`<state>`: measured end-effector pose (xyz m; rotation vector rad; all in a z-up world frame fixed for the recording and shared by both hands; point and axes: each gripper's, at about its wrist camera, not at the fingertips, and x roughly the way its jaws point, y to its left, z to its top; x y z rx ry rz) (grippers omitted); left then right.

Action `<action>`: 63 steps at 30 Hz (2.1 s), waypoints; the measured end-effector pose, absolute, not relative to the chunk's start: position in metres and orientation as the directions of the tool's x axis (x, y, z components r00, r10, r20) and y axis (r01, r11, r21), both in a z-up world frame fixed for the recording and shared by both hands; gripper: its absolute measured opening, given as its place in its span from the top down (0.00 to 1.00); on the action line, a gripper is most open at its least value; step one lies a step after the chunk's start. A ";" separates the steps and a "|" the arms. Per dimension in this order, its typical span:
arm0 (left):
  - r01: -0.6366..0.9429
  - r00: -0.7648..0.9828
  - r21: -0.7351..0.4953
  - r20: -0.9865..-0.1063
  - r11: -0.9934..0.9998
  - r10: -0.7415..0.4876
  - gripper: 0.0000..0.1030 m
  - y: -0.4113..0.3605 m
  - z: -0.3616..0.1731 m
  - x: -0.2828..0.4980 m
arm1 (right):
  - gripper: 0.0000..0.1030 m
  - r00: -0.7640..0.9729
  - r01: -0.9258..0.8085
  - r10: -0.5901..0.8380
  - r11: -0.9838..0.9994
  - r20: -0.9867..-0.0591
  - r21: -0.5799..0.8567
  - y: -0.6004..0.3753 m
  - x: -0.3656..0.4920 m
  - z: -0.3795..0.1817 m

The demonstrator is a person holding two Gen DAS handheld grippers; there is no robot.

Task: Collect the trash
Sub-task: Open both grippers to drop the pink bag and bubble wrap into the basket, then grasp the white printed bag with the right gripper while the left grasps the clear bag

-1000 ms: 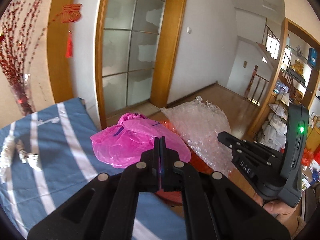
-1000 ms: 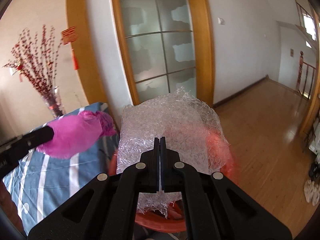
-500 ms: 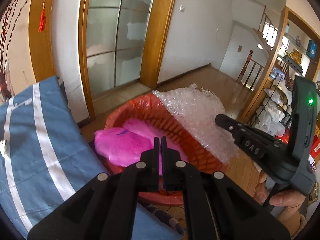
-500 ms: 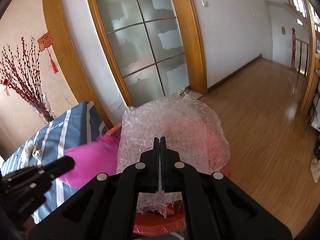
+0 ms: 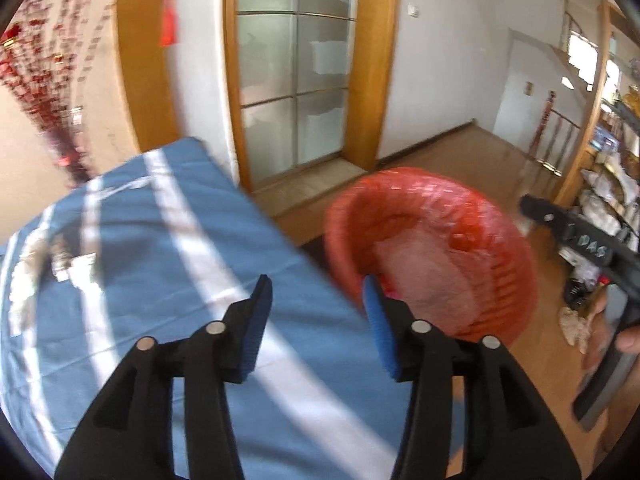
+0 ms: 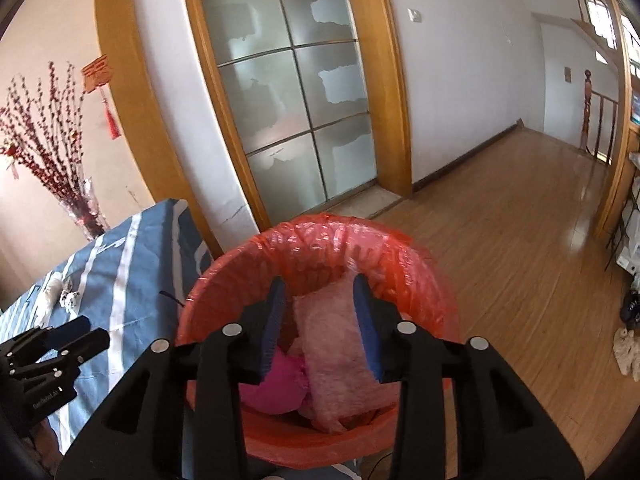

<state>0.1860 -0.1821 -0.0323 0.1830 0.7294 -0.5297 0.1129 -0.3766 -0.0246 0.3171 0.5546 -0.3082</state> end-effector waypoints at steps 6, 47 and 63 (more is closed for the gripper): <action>0.383 0.688 -0.009 -0.664 0.924 -0.292 0.36 -0.111 -0.028 0.200 | 0.47 0.827 0.272 -0.129 0.944 -0.548 0.187 -0.334 0.129 -0.017; -0.165 0.766 -0.024 -0.633 0.986 0.113 0.20 0.178 -0.029 0.266 | 0.82 0.615 -0.237 0.202 0.969 -0.762 0.066 -0.015 0.357 -0.063; -0.046 0.737 0.075 -0.671 0.996 0.084 0.20 0.090 -0.047 0.349 | 0.87 0.689 -0.079 0.176 0.983 -0.703 0.168 -0.115 0.301 -0.053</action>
